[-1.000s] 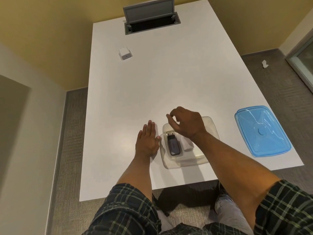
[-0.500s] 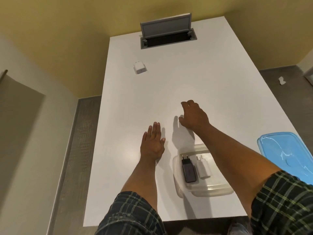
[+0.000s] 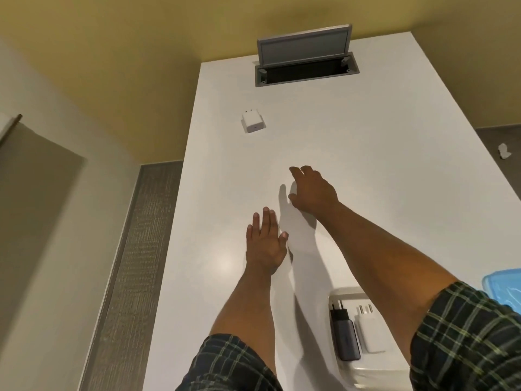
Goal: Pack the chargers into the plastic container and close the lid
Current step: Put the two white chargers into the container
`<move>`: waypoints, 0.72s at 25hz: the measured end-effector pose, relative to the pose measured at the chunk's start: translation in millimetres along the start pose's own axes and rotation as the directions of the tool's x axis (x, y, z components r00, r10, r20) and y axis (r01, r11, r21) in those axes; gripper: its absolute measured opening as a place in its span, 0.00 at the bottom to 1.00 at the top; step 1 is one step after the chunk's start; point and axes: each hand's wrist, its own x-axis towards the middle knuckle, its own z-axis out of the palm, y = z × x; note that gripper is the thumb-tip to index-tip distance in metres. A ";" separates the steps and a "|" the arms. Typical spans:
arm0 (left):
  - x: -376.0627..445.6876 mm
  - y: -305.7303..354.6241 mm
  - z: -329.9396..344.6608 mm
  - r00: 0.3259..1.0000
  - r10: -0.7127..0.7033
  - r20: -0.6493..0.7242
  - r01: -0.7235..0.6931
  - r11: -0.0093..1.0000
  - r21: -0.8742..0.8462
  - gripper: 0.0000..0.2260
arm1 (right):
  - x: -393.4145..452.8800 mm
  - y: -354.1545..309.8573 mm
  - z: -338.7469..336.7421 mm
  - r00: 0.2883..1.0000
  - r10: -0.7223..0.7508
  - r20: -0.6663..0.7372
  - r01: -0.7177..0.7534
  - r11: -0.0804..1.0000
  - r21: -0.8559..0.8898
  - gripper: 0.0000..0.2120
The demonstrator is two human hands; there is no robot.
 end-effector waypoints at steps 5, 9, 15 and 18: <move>29.2 -3.3 7.1 0.990 -0.013 -0.142 0.017 0.999 0.030 0.29 | 55.8 -14.1 -2.2 1.000 -0.022 0.008 0.022 1.000 -0.018 0.32; 45.1 1.4 13.5 0.958 -0.068 -0.279 0.066 0.998 -0.016 0.27 | 95.7 -29.5 0.5 0.999 -0.029 0.037 0.031 0.998 -0.059 0.37; 71.3 2.9 18.1 0.934 -0.132 -0.332 0.124 0.991 -0.047 0.27 | 151.1 -45.0 4.5 0.997 -0.072 0.003 0.072 0.988 -0.136 0.39; 79.8 5.1 17.0 0.920 -0.165 -0.355 0.151 0.986 -0.069 0.27 | 182.1 -54.8 7.5 0.996 -0.085 -0.028 0.080 0.988 -0.131 0.38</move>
